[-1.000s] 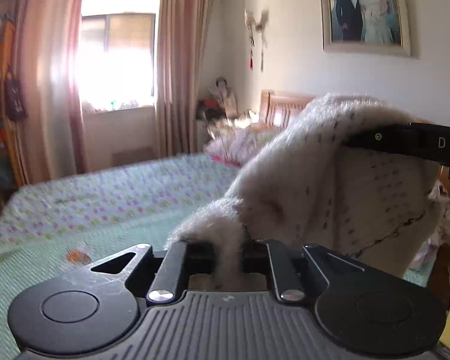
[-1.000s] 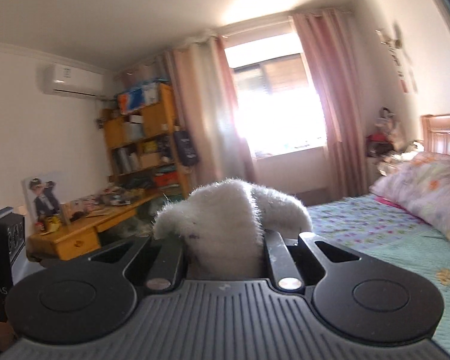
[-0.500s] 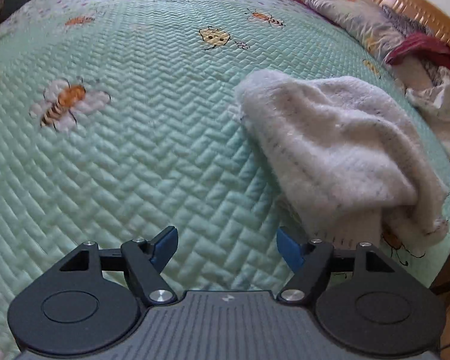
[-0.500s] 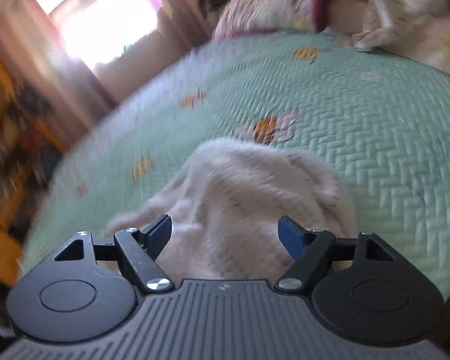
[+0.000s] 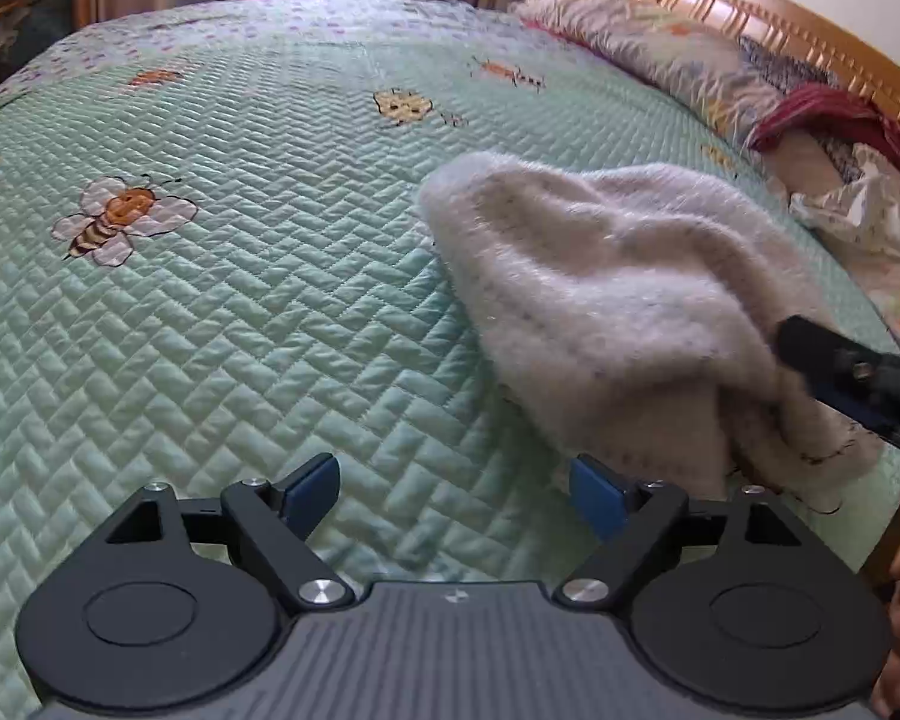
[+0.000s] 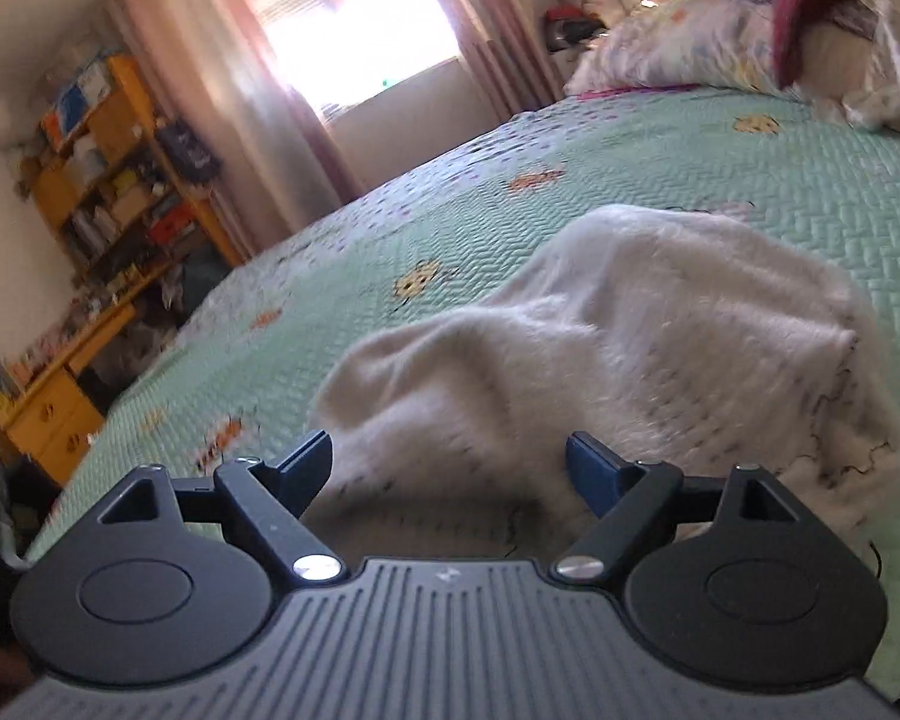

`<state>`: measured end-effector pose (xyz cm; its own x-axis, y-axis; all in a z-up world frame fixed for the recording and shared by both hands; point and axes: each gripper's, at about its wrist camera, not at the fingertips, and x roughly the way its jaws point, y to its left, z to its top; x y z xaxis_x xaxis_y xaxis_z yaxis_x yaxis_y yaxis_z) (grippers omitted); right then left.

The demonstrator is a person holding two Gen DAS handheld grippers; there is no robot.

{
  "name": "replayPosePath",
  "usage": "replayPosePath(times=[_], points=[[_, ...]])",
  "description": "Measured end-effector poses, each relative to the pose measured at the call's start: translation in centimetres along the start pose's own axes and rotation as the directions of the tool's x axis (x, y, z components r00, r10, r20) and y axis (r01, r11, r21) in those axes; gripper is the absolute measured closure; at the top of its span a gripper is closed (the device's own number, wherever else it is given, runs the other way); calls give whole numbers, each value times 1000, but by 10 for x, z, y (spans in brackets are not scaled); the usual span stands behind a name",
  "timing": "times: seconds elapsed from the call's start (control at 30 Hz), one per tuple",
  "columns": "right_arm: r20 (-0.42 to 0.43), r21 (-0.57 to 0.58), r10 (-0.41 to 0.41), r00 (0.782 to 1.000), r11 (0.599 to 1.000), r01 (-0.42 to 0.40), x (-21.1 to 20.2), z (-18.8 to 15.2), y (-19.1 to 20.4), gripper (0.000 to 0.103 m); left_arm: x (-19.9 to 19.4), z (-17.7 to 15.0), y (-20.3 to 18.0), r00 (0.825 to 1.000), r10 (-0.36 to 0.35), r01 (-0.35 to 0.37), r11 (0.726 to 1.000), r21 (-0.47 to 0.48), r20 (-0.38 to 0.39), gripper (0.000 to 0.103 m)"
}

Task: Fold clothes
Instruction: 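Lay the sweater down and open both grippers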

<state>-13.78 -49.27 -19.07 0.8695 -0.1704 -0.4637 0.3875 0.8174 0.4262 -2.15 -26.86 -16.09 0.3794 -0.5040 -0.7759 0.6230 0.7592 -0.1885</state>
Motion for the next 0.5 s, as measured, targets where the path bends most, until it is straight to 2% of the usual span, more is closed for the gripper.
replayPosePath(times=[0.1, 0.2, 0.27, 0.4, 0.5], points=[[3, -114, 1, 1000, 993, 0, -7, 5, 19, 18, -16, -12, 0, 1000, 21, -21, 999, -24, 14, 12], [3, -244, -1, 1000, 970, 1, -21, 3, 44, 17, -33, -25, 0, 999, 43, -41, 998, -48, 28, 12], [-4, -358, -4, 1000, 934, 2, -21, -5, 66, 17, -43, -33, 0, 998, 57, -55, 996, -65, 37, 12], [21, -506, -18, 1000, 862, 27, -15, -20, 96, 16, -61, -46, 9, 989, 145, -144, 989, -40, 22, 11], [4, -581, -102, 995, 809, 85, 4, -30, 106, 16, -72, -56, 24, 991, 127, -124, 989, -75, 31, 10]])
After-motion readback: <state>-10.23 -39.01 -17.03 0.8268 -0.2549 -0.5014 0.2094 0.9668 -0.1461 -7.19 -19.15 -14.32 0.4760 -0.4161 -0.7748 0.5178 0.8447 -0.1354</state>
